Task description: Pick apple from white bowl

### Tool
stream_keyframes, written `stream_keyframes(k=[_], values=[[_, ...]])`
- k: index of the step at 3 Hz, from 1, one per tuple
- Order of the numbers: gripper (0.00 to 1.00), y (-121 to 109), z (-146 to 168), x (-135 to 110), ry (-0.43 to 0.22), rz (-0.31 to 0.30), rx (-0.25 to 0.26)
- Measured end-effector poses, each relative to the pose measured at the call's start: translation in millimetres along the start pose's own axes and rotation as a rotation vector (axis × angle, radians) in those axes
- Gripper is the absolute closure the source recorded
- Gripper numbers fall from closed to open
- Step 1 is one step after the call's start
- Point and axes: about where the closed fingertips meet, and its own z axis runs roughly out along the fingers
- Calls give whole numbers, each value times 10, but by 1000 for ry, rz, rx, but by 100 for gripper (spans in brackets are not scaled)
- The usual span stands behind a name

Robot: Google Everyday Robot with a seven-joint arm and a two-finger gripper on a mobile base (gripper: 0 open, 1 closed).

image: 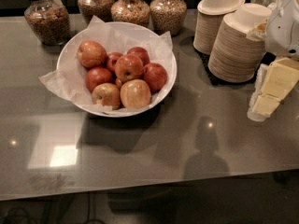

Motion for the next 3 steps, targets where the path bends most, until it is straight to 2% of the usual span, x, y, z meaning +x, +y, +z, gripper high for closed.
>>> stream_keyframes(k=[1,2,3], values=[[0,-152,134,-258,-22,-36,-12],[0,-152,134,-259,-23,-36,-12],[0,-205,168,-518,-102,-54,-6]])
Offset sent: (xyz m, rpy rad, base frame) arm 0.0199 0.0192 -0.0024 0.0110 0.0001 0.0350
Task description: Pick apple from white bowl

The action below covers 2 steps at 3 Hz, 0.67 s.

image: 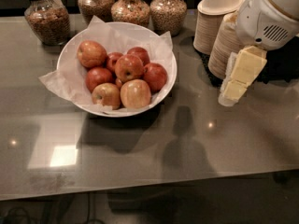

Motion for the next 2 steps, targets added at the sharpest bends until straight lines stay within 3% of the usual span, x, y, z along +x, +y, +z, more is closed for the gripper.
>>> stream_keyframes(k=[1,2], values=[[0,-41,-99,-858,-192,-134,27],[0,-9,-326,-1518,-405,-205,8]])
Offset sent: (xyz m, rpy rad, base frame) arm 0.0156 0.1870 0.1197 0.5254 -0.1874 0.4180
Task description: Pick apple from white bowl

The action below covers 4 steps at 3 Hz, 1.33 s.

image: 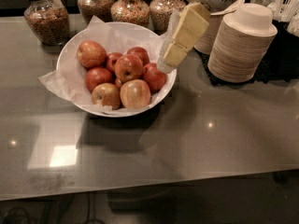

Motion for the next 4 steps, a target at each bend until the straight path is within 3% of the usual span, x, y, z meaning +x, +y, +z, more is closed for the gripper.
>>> stream_keyframes(k=[1,2,3,4], values=[[0,3,-3,29,14,-1,4],[0,54,313,-86,-65,17,-28],[0,81,945,-391,-169,19,-101],[0,63,1355,-645,-227,9,-150]])
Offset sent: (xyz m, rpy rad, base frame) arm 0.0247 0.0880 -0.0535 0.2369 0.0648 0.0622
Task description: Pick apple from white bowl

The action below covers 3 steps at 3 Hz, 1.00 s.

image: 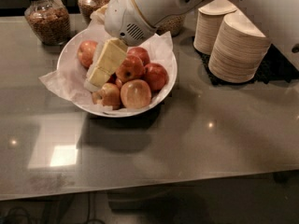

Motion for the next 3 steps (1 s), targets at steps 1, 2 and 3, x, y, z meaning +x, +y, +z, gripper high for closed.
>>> stream_keyframes(k=[1,2,3], values=[[8,-100,233,-144,-2,-31,6],[8,-234,329,-121,37,-55,56],[4,-358,370,-26,67,-65,111]])
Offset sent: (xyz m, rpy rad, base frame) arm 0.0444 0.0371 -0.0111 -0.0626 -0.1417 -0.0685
